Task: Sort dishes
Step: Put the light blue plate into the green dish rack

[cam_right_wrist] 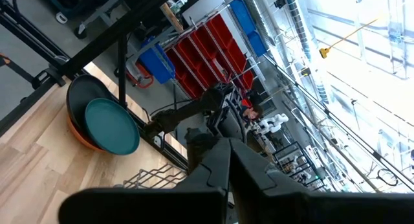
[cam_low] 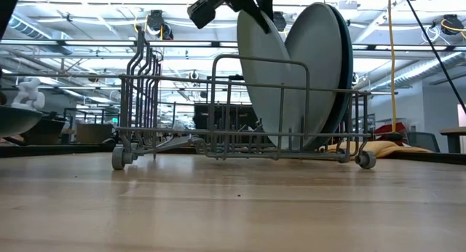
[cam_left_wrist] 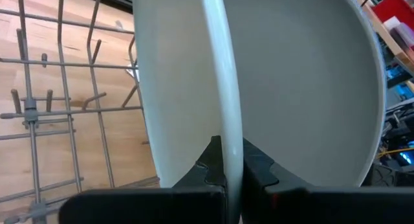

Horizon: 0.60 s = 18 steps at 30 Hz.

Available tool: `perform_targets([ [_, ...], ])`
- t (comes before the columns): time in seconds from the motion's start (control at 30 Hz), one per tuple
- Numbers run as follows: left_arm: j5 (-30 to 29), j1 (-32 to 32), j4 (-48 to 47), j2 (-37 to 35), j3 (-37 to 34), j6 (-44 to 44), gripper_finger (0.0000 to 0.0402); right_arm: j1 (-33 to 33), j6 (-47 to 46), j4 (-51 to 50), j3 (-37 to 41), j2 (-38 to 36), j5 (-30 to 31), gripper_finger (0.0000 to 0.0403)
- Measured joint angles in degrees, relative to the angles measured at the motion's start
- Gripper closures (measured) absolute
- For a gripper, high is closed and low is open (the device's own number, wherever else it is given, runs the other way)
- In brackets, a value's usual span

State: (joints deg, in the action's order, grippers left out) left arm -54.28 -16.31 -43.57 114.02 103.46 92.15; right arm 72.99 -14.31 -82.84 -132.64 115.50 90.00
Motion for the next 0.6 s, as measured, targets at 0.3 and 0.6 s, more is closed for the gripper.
perform_targets([
  [0.3,0.70,0.24,1.54,0.00,0.00,-1.44,0.0352,0.00,0.00,0.01,0.00,0.00,0.00,0.0403],
  [0.6,7.39,1.37,13.67,0.00,0.02,-14.66,0.0266,0.00,-0.01,0.03,0.00,0.00,0.00,0.0403],
])
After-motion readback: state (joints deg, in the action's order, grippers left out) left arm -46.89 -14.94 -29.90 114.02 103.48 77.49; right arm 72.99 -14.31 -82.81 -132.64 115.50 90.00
